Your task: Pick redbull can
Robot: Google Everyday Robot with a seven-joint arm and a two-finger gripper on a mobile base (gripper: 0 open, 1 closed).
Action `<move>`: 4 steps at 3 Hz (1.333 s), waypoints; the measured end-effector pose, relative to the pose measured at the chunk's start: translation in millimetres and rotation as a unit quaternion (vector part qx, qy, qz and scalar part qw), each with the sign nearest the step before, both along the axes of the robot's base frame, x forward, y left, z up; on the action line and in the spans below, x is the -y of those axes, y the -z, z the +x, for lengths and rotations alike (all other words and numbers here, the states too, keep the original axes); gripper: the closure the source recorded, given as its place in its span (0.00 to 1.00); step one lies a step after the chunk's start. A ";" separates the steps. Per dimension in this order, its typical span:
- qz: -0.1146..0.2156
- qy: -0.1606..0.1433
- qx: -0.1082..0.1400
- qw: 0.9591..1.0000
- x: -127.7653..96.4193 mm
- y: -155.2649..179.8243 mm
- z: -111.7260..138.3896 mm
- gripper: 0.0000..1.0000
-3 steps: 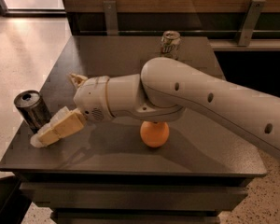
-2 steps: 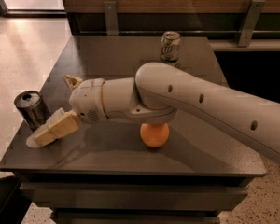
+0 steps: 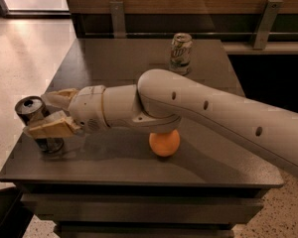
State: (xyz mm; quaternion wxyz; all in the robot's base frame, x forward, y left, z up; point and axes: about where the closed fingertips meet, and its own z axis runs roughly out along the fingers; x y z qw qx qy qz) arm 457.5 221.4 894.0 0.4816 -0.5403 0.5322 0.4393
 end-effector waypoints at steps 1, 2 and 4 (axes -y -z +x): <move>0.000 -0.002 0.001 1.000 -1.6 -0.8 -1.5 0.64; 0.000 -0.004 0.002 1.000 -3.2 -1.7 -3.0 0.87; 0.000 -0.013 0.006 1.000 -7.0 -7.9 -3.6 1.00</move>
Offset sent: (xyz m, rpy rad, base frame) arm -0.0013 0.0014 0.0007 -0.0005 -0.0014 0.0030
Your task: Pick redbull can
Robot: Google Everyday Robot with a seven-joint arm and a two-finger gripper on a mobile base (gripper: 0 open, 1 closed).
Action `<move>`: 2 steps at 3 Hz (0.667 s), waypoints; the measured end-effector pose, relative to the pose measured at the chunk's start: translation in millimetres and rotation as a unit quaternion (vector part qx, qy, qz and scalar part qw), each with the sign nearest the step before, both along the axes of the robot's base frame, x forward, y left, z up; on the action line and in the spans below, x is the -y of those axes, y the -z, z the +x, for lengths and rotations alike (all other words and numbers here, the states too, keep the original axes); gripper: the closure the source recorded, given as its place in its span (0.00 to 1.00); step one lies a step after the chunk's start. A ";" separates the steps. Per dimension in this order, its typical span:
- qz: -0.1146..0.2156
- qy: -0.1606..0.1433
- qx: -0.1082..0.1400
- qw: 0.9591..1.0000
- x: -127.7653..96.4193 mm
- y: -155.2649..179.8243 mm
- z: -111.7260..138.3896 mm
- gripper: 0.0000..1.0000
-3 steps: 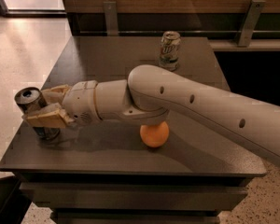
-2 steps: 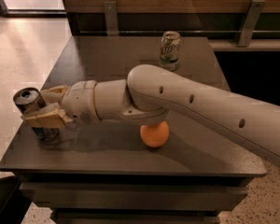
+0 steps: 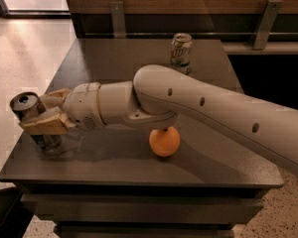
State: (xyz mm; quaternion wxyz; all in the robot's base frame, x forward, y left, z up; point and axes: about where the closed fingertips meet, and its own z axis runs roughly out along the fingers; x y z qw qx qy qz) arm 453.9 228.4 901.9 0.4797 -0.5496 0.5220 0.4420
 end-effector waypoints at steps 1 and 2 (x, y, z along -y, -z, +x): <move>0.010 -0.013 0.016 1.000 -0.7 -14.7 6.5 1.00; 0.026 -0.020 0.040 0.999 4.4 -37.6 13.1 1.00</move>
Offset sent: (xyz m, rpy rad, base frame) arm 0.0258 -0.0165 0.0664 0.0968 -0.1446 0.0464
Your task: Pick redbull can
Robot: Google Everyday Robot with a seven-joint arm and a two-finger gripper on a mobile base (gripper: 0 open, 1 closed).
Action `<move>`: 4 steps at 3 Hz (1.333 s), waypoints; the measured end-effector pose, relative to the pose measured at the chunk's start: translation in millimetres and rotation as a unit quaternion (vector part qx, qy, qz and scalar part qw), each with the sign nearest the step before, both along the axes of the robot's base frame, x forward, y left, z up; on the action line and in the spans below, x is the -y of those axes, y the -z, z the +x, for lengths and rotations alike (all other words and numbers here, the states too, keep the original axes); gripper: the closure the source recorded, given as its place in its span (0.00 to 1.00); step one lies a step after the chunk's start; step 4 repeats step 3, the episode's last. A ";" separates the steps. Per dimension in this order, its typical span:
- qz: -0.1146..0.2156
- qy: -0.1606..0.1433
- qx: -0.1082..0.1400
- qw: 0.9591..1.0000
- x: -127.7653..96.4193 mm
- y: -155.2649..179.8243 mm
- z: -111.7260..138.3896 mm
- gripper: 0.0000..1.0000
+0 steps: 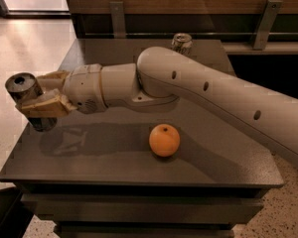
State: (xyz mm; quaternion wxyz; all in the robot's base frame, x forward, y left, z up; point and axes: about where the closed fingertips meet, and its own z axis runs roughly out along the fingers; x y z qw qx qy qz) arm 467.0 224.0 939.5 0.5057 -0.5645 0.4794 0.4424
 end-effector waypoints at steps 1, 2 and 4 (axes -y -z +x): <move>0.015 -0.001 0.029 0.999 8.0 -24.9 3.2 1.00; 0.024 0.000 0.050 0.998 15.0 -43.3 2.8 1.00; 0.025 0.000 0.052 0.998 15.6 -44.8 2.8 1.00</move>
Offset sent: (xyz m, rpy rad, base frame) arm 0.0063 -0.0285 0.0641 0.0715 -0.1501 -0.0112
